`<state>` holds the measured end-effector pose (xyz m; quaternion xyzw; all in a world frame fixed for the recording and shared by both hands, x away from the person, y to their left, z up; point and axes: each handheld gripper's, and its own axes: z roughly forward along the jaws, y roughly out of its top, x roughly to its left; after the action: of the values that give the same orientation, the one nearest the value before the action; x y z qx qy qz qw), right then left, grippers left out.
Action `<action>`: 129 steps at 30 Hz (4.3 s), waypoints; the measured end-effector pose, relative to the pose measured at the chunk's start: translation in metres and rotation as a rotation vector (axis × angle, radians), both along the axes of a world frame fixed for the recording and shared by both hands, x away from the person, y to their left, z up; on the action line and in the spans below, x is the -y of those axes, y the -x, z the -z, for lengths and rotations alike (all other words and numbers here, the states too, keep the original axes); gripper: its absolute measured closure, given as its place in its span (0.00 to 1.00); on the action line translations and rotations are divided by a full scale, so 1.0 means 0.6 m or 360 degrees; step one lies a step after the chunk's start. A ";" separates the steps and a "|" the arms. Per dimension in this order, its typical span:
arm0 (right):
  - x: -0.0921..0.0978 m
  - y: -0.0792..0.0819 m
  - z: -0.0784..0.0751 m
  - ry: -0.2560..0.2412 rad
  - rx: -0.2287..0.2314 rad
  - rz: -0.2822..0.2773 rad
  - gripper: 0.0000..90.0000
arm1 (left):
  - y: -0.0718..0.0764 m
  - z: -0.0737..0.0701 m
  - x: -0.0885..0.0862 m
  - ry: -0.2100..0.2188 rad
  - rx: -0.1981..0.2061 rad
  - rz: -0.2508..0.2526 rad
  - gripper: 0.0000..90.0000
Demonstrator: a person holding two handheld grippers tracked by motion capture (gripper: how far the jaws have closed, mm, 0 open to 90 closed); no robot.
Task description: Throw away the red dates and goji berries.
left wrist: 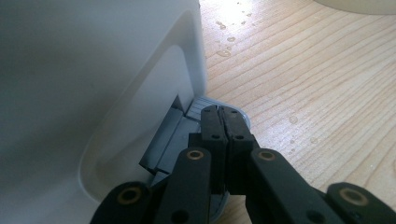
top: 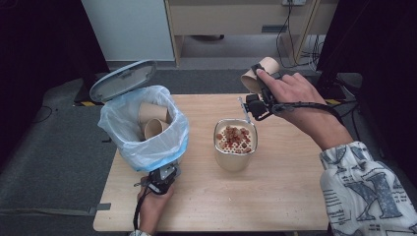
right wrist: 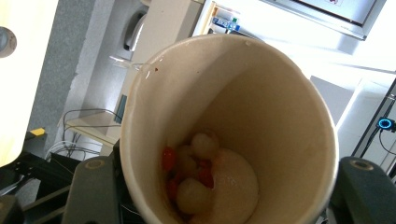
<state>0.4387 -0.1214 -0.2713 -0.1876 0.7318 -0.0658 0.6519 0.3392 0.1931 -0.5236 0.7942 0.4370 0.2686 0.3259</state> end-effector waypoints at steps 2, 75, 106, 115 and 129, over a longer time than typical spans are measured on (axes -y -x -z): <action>0.000 0.000 0.000 -0.0001 0.0004 -0.0002 0.40 | 0.000 0.000 0.000 0.0000 0.0000 0.0001 0.98; 0.103 -0.040 0.085 -0.0867 -0.0659 0.0164 0.40 | 0.000 0.000 0.000 0.0008 0.0006 0.0001 0.98; 0.150 -0.056 0.082 -0.1486 -0.1022 0.0223 0.40 | -0.001 0.000 -0.001 0.0001 0.0000 0.0005 0.98; 0.150 -0.059 0.080 -0.1611 -0.1143 0.0200 0.39 | -0.001 0.000 -0.001 0.0003 0.0000 0.0005 0.98; 0.162 -0.063 0.066 -0.1864 -0.1285 0.0139 0.39 | -0.001 0.000 -0.001 0.0001 0.0000 0.0006 0.98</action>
<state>0.4765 -0.2187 -0.3110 0.2132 0.8380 0.3869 0.3203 0.3396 0.1939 -0.5235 0.7950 0.4355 0.2678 0.3267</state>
